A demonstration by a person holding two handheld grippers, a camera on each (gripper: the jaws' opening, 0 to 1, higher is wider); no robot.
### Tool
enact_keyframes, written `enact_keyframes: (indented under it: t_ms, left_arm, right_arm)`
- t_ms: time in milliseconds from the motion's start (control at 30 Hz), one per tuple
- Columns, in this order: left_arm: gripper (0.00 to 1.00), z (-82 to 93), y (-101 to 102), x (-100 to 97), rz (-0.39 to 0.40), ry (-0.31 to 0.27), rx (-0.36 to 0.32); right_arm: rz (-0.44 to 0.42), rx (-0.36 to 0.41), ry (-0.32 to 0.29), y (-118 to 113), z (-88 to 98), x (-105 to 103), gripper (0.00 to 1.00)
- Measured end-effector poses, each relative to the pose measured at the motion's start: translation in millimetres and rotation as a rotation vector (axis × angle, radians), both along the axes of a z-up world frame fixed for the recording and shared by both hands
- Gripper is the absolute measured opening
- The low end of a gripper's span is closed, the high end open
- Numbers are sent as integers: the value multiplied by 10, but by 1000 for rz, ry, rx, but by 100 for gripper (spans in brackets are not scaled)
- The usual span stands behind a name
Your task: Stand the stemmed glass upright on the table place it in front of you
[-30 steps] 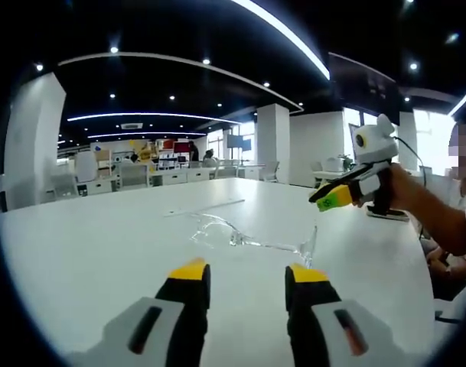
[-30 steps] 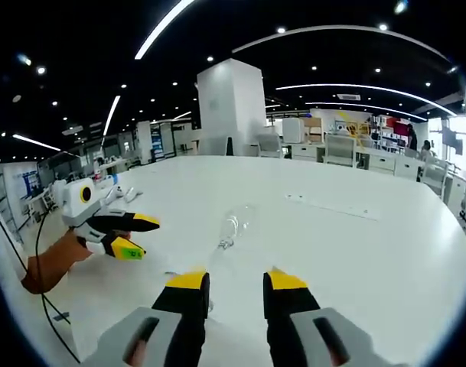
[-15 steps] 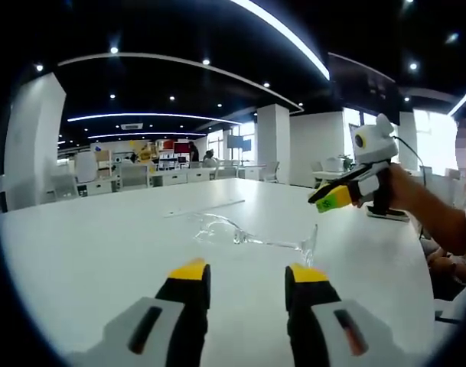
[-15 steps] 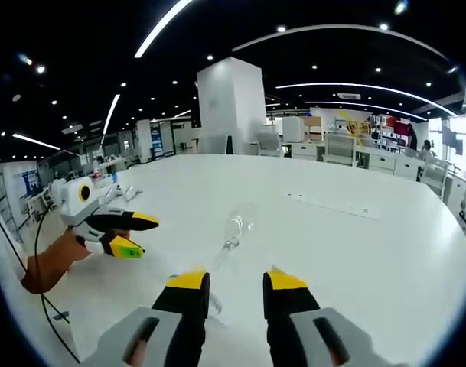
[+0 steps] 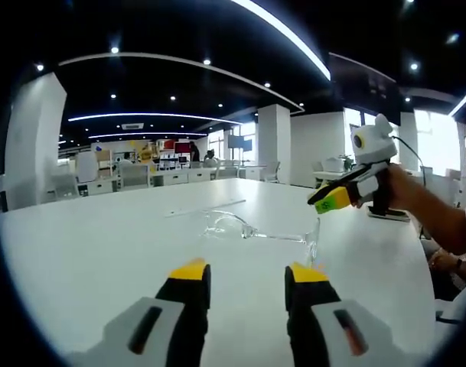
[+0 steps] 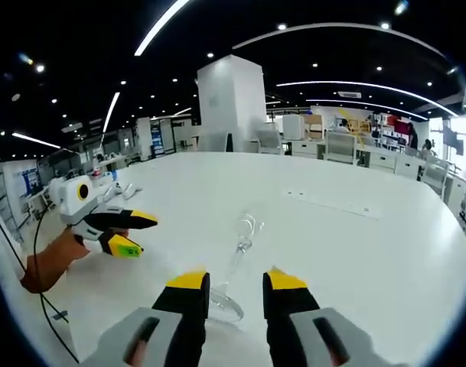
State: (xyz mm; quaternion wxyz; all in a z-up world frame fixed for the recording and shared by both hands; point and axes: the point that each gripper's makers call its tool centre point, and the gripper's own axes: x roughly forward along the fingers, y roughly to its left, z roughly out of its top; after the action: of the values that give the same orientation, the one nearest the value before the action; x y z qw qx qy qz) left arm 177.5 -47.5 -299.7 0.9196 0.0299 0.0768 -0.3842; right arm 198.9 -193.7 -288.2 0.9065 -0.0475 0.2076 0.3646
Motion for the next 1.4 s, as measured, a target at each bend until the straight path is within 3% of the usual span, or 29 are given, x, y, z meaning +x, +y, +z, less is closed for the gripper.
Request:
enact_keyframes:
  t_ms: [1400]
  left_arm:
    - [39, 22, 97, 45, 8, 2, -24]
  right_arm:
    - [-34, -133, 101, -93, -225, 394, 31]
